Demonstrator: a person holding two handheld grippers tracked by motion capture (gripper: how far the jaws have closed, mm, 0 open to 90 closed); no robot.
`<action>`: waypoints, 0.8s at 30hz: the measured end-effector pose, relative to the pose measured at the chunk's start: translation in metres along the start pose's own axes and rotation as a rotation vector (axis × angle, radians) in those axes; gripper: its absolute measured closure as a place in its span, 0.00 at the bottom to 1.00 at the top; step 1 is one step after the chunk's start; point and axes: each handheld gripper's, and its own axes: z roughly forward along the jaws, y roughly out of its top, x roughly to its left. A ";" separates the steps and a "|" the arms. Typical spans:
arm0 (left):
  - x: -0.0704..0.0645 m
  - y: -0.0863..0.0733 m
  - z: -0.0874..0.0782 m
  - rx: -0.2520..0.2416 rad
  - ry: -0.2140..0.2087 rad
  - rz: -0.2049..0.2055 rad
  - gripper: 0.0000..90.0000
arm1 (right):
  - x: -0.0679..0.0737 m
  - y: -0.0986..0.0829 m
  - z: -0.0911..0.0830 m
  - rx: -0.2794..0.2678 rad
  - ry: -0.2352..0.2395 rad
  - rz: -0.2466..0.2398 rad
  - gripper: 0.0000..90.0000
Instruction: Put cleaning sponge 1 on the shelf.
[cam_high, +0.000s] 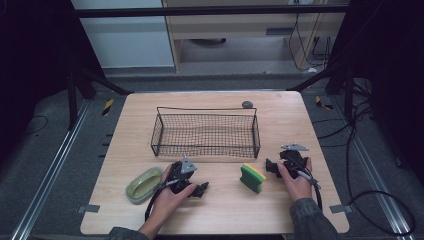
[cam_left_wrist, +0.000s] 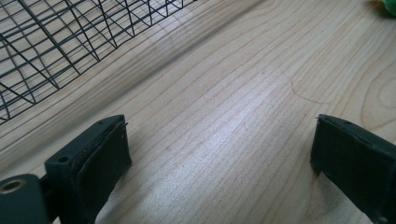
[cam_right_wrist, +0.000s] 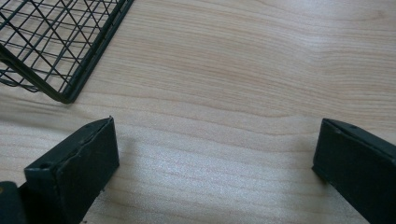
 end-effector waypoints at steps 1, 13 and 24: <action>0.000 0.000 0.000 0.003 -0.002 0.003 0.03 | 0.000 0.000 0.000 0.000 0.001 0.000 0.00; 0.000 -0.001 -0.010 -0.027 -0.005 0.024 0.04 | -0.008 -0.001 -0.001 0.000 0.055 -0.060 0.00; 0.009 0.021 -0.054 0.074 0.080 0.141 0.07 | -0.011 -0.004 -0.004 -0.003 0.069 -0.078 0.00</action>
